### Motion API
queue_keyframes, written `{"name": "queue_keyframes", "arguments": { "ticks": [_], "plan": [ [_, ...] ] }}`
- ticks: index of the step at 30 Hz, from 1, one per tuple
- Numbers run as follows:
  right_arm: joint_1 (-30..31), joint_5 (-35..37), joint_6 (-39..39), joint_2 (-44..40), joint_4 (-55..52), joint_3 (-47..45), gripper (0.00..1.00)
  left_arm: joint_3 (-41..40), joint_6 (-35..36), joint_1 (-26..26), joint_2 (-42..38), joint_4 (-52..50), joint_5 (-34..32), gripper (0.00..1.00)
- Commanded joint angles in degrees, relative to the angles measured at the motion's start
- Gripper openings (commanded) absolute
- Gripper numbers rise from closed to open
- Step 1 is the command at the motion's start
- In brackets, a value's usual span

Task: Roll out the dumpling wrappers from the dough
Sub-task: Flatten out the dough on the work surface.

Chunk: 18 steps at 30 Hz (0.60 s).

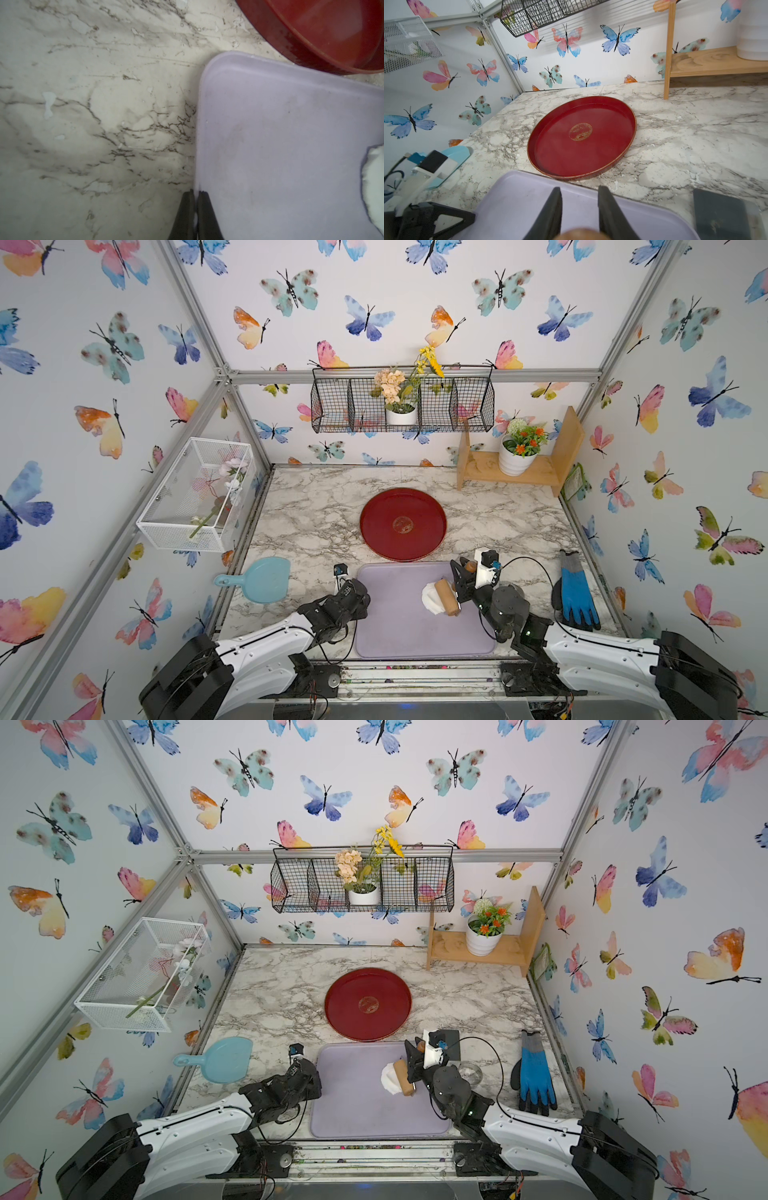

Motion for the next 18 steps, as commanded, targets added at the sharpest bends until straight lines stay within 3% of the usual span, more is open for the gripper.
{"name": "queue_keyframes", "arguments": {
  "ticks": [1,18],
  "plan": [
    [0.4,3.4,-2.0,0.5,10.1,-1.4,0.02,-1.2,-1.7,0.3,0.7,-0.3,2.0,0.00],
    [0.4,9.3,-0.9,1.6,17.6,-4.3,0.02,-1.2,-1.6,0.4,2.0,0.8,2.8,0.00]
  ]
}}
